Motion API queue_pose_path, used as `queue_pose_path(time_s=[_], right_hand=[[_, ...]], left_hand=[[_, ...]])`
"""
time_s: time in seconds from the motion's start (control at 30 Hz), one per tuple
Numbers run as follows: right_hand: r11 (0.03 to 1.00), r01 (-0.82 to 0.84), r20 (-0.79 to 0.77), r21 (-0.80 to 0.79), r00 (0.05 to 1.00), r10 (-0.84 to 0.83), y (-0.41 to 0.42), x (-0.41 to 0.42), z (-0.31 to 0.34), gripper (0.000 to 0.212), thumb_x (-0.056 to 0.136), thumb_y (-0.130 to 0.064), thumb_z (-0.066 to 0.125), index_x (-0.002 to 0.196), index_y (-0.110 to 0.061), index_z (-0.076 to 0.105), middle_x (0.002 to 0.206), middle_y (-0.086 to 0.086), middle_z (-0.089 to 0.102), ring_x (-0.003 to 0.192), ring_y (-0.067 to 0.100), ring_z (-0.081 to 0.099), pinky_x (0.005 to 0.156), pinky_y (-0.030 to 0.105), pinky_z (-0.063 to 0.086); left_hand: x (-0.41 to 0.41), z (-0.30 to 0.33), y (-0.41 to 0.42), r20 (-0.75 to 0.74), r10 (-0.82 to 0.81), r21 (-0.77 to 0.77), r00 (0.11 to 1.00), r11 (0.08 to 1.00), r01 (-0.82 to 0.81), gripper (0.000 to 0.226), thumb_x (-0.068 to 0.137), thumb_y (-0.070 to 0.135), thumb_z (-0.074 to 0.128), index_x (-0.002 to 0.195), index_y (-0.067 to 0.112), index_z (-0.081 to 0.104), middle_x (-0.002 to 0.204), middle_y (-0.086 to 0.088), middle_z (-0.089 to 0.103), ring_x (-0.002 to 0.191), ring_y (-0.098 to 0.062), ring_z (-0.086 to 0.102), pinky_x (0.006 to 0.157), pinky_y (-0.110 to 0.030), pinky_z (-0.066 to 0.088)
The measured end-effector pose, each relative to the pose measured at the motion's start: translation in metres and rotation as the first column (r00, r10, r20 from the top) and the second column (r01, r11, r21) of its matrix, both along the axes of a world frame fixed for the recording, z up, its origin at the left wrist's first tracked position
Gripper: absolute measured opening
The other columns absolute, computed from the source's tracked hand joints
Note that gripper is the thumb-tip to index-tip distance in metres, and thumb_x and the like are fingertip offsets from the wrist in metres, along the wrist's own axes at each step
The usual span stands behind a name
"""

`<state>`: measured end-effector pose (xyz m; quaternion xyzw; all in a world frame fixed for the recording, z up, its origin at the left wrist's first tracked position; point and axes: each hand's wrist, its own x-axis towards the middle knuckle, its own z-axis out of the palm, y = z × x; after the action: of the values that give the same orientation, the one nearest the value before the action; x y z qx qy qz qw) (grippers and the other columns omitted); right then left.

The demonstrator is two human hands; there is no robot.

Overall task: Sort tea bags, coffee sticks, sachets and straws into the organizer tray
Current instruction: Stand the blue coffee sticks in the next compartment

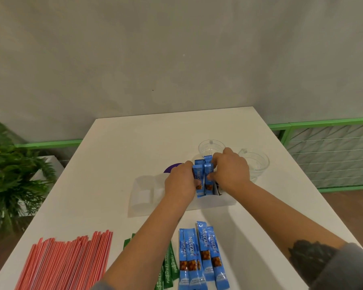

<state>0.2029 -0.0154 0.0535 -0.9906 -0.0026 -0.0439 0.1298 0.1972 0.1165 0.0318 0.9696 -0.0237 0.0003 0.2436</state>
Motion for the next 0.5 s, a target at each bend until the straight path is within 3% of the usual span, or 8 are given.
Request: queue_pose_path(time_s=[0.27, 0.5], right_hand=[[1.0, 0.027, 0.033, 0.002, 0.999, -0.027, -0.001, 0.0, 0.0, 0.052, 0.072, -0.036, 0.076, 0.11, -0.013, 0.049, 0.111, 0.007, 0.053, 0.095, 0.025, 0.055, 0.077, 0.033, 0.039], [0.991, 0.026, 0.091, 0.13, 0.995, -0.038, -0.004, -0.014, 0.008, 0.05, 0.076, -0.038, 0.072, 0.113, -0.014, 0.048, 0.113, 0.006, 0.053, 0.095, 0.025, 0.056, 0.08, 0.035, 0.04]], left_hand=[[-0.003, 0.003, 0.001, -0.003, 0.025, -0.077, 1.0, 0.997, -0.025, 0.05, 0.076, 0.025, 0.076, 0.113, 0.009, 0.047, 0.113, -0.008, 0.054, 0.1, -0.023, 0.054, 0.075, -0.034, 0.044], [-0.018, 0.006, 0.007, 0.094, 0.088, -0.096, 0.992, 0.992, -0.079, 0.054, 0.078, 0.032, 0.074, 0.117, 0.011, 0.044, 0.115, -0.006, 0.047, 0.097, -0.021, 0.052, 0.071, -0.029, 0.041]])
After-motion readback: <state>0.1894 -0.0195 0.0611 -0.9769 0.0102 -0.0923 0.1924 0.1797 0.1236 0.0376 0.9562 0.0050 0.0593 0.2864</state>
